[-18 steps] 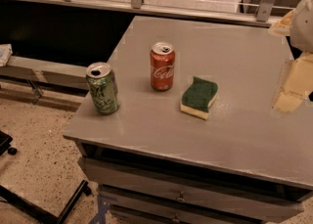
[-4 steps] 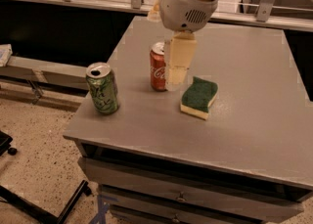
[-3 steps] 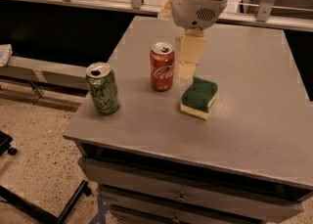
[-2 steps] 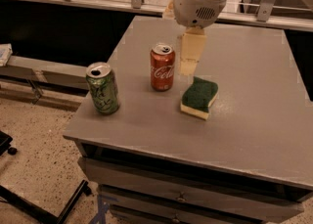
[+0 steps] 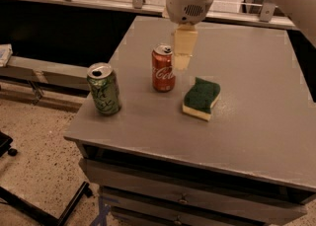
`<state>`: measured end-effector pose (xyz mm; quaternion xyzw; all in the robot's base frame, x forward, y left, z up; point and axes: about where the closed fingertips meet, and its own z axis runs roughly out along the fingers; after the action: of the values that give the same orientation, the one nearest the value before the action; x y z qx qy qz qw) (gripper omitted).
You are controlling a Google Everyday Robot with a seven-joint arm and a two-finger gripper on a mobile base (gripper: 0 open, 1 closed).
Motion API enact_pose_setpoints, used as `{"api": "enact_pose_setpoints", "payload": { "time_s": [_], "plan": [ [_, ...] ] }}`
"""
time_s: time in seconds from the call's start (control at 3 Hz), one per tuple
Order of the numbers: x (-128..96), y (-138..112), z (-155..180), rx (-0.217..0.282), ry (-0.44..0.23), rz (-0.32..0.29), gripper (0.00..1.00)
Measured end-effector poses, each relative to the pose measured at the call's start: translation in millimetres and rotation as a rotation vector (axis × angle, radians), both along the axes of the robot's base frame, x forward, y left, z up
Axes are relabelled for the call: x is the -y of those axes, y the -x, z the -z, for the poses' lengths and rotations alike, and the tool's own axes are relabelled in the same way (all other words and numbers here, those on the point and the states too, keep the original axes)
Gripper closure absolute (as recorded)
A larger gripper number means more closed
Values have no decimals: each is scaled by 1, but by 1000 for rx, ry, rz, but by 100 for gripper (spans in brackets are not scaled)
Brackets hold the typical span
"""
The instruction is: Pick coke can
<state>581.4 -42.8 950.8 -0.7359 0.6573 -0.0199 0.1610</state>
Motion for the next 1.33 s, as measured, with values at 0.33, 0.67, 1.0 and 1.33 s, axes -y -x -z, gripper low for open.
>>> {"api": "enact_pose_setpoints", "payload": {
  "time_s": [0.33, 0.67, 1.0, 1.33],
  "plan": [
    [-4, -9, 14, -22, 20, 12, 0],
    [-9, -11, 31, -55, 25, 17, 0],
    [-16, -7, 45, -86, 29, 14, 0],
    [-21, -4, 54, -108, 32, 12, 0]
  ]
}}
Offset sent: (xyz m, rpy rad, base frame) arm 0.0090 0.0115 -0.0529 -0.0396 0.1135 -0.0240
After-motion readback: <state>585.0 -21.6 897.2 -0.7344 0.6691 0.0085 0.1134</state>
